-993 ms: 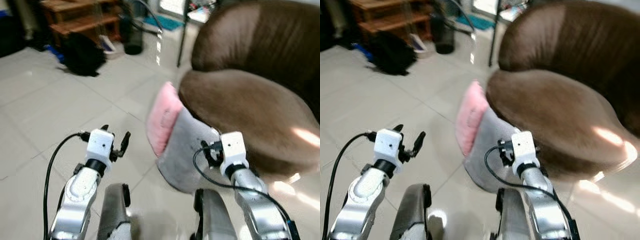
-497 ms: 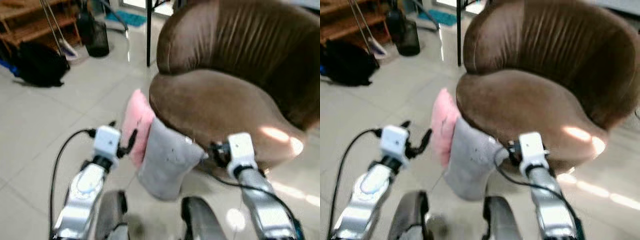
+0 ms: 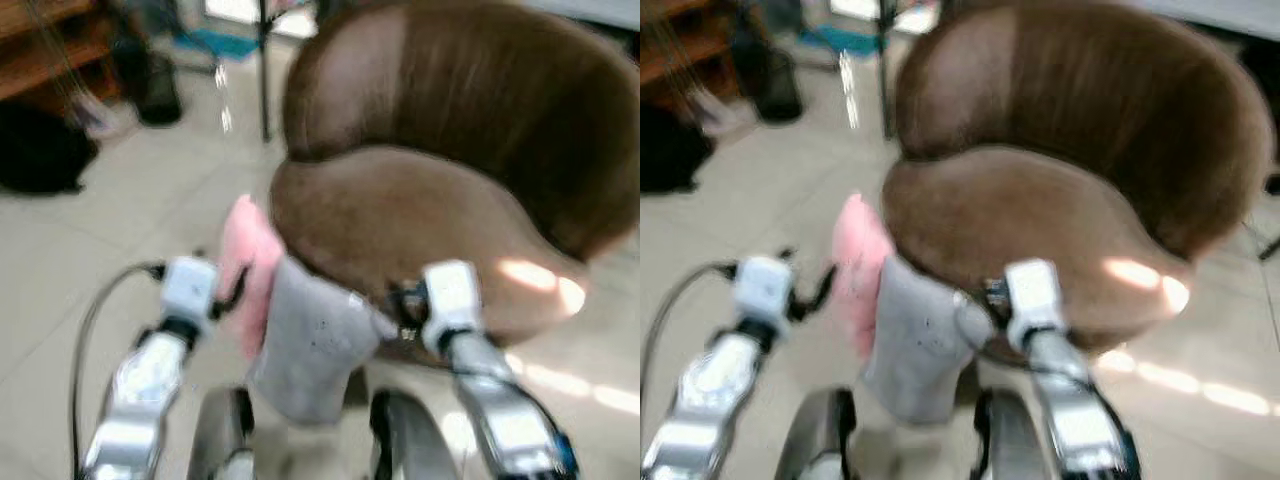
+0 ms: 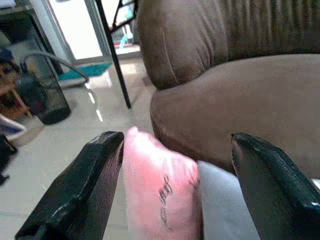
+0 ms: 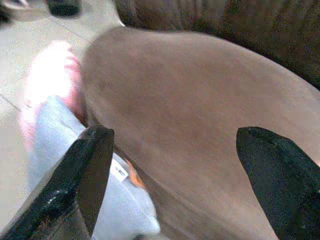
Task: Move the pillow to the sofa from floor
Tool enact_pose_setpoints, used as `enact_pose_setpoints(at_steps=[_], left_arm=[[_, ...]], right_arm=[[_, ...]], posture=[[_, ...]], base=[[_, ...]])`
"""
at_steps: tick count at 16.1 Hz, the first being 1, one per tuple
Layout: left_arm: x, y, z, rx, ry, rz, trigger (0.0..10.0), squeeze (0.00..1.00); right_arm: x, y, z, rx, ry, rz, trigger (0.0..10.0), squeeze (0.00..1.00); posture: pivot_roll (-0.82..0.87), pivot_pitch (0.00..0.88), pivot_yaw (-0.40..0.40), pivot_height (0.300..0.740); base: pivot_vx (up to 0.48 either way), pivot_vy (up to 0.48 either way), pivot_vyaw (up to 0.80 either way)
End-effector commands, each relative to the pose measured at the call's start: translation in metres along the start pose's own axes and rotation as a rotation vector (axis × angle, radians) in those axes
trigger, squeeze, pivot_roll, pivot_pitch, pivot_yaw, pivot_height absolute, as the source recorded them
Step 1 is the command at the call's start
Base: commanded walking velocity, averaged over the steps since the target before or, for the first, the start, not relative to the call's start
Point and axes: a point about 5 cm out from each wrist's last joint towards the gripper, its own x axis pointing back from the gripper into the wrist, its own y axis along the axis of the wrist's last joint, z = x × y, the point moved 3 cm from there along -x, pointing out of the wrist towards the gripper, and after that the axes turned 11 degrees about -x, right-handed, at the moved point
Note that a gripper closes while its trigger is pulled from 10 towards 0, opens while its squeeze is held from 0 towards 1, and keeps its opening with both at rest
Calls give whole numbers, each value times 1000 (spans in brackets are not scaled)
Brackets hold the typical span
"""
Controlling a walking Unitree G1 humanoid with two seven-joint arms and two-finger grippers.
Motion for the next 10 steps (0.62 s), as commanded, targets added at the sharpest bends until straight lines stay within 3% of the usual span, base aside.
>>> enact_pose_setpoints(at_steps=[1, 10], left_arm=[[-2, 6, -12, 7, -29, -15, 10000, 0], [0, -1, -19, -12, -56, 4, 10000, 0]], right_arm=[[6, -11, -16, -8, -37, 38, 10000, 0], [0, -23, -9, 1, 17, 57, 10000, 0]], posture=[[-3, 71, -26, 546], [3, 73, -10, 451]], base=[[0, 0, 0], [0, 0, 0]])
